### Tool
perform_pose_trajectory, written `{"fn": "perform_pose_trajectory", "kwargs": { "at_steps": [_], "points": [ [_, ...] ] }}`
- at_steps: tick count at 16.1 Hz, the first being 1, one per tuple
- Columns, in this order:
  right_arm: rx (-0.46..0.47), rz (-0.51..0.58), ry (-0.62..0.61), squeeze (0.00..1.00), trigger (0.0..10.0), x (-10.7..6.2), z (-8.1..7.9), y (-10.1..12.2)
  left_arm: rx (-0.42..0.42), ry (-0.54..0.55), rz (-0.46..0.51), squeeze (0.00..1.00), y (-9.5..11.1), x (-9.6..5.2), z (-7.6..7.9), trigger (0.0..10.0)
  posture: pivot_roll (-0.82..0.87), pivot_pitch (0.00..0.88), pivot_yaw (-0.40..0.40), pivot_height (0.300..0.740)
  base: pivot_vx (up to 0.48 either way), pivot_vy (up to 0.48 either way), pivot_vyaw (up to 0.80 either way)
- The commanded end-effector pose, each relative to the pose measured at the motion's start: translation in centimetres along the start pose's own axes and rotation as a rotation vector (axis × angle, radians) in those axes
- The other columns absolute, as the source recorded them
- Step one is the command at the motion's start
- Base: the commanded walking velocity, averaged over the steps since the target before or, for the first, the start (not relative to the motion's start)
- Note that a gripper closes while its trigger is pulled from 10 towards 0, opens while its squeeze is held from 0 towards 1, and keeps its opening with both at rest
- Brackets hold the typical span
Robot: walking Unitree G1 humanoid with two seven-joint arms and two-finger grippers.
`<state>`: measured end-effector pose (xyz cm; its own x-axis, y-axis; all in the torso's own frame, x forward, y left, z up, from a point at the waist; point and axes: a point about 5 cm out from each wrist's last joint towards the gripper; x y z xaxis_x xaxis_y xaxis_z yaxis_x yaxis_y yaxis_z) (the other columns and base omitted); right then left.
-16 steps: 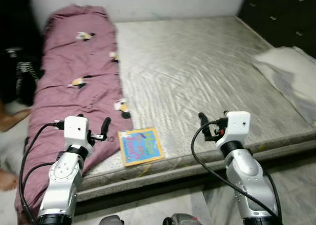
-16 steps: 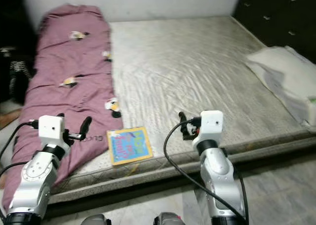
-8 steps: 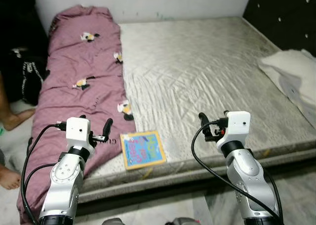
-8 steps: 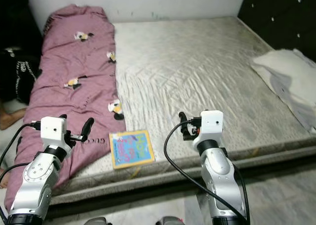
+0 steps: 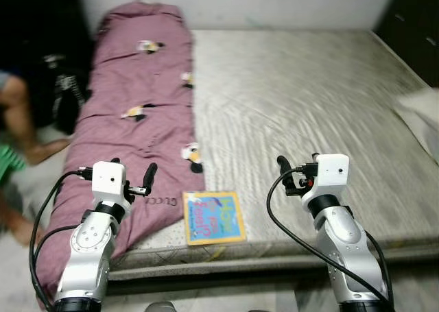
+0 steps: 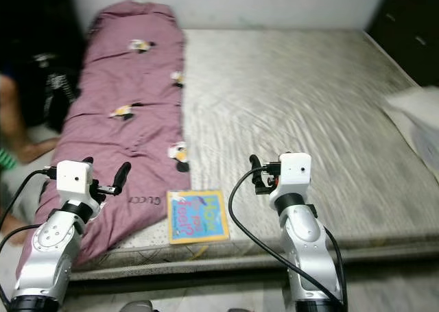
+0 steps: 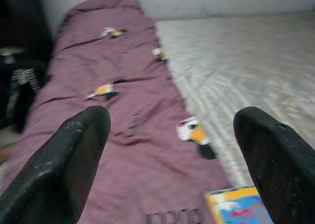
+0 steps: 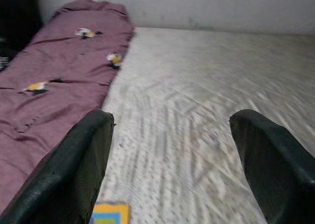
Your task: Clean up the room
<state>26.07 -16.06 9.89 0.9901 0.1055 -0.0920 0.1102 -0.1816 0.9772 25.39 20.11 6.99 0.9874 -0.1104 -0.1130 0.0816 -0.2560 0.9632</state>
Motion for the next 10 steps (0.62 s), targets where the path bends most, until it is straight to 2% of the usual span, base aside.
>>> {"fn": "perform_pose_trajectory", "kwargs": {
  "at_steps": [1, 8, 10],
  "points": [
    [-0.007, 0.005, -0.015, 0.0, 10.0, -0.25, 0.33, 0.2, 0.004, -0.003, 0.012, 0.0, 0.37, 0.15, 0.05, 10.0, -0.01, 0.0, -0.016, 0.74, 0.0, 0.0, 0.0],
    [-0.007, -0.008, -0.017, 0.0, 10.0, -0.22, 0.42, 0.03, 0.01, 0.029, -0.012, 0.0, 0.09, 0.13, -0.05, 10.0, -0.01, 0.0, -0.017, 0.74, 0.0, 0.0, 0.0],
    [-0.007, -0.012, -0.018, 0.0, 10.0, -0.24, 0.42, -0.03, 0.005, 0.037, -0.017, 0.0, 0.05, 0.11, -0.07, 10.0, -0.01, 0.0, -0.017, 0.74, 0.0, 0.0, -0.59]
  ]
}}
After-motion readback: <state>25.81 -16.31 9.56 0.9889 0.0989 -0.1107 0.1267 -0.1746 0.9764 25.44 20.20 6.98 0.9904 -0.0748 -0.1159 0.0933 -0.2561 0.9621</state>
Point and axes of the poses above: a point about 5 cm out from each wrist's last joint towards the gripper, its own x axis pointing out of the wrist towards the gripper, its own y axis along the axis of the wrist's last joint, z = x × y, and after that the axes turned 10 degrees about x, right-handed
